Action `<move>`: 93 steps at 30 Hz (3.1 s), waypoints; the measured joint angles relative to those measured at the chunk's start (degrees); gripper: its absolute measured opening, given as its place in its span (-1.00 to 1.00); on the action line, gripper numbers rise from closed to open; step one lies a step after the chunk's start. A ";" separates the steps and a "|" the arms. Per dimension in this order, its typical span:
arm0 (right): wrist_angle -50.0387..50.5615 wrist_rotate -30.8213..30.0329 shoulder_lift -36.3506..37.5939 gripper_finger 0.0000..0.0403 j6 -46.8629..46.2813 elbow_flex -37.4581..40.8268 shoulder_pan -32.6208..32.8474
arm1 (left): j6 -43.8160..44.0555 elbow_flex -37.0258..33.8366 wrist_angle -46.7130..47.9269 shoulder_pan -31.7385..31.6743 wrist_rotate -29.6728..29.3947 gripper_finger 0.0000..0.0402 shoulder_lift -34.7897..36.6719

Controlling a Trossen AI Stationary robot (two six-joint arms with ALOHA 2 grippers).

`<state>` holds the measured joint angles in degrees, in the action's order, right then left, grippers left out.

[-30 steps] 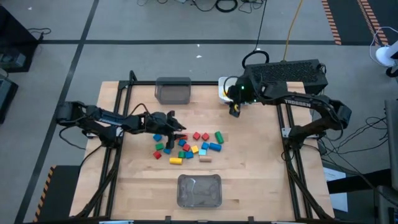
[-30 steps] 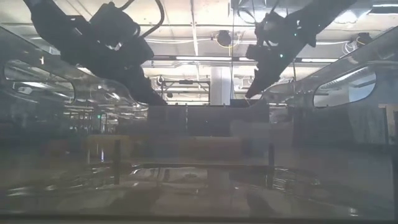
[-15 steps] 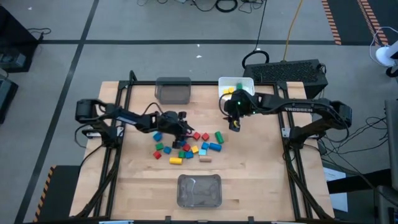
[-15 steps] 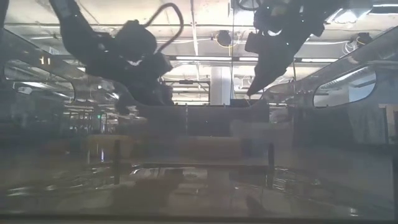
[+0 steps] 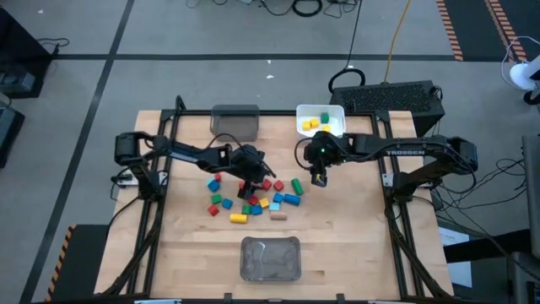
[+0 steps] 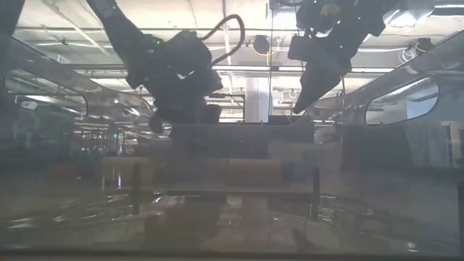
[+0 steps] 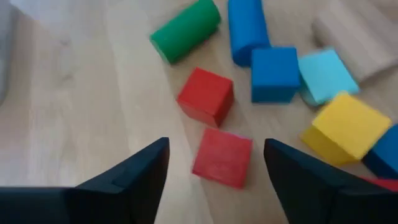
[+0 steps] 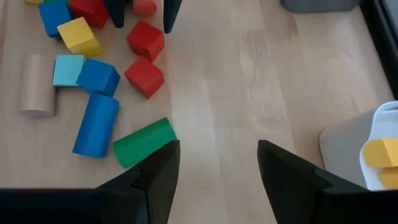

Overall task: Sort blocks by size
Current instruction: Put the red square block into the white bin

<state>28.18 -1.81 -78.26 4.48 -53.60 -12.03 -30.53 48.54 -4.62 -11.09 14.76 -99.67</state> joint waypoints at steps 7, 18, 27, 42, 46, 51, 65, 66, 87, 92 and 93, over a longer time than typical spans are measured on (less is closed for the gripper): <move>0.50 -0.22 0.00 0.00 -0.87 0.00 1.51 | -1.88 1.83 0.77 -0.25 -0.04 0.35 -3.02; 0.59 -1.40 -0.02 0.00 -2.35 0.00 3.36 | 0.27 2.16 0.96 -1.22 -0.31 -0.01 -5.63; -0.61 -1.46 -0.11 0.00 0.25 0.00 5.72 | 6.46 2.14 0.44 -1.91 -0.26 -0.28 -5.63; -9.01 -1.44 -1.09 0.00 13.93 0.00 12.80 | 21.18 2.11 -0.65 -4.16 4.24 -0.28 1.26; -14.31 -6.04 -2.98 0.00 19.74 0.00 14.12 | 26.98 2.09 -3.74 -5.50 9.95 -0.28 3.17; -18.11 -14.68 -6.14 0.00 30.20 0.00 15.16 | 32.03 2.07 -7.31 -6.15 15.15 -0.28 3.74; -27.07 -21.34 -9.55 0.11 36.88 0.00 15.14 | 36.79 2.04 -11.89 -6.23 18.19 -0.28 3.82; -27.08 -20.85 -9.55 0.12 37.07 0.02 15.14 | 37.43 2.03 -12.22 -6.23 18.34 -0.28 3.80; -30.51 -17.28 -9.53 -0.20 38.29 0.00 15.14 | 40.87 2.07 -17.99 -6.14 20.98 -0.28 3.77; -30.20 -17.59 -9.53 -0.38 38.98 0.00 15.16 | 43.93 2.07 -17.86 -6.19 21.22 -0.27 3.77; -30.16 -17.61 -9.53 -0.39 38.90 0.00 15.15 | 45.16 2.07 -17.86 -6.19 21.20 -0.26 3.77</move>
<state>-1.98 -19.42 -87.79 43.38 -53.60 3.12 14.63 50.61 -22.48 -17.28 35.97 -95.90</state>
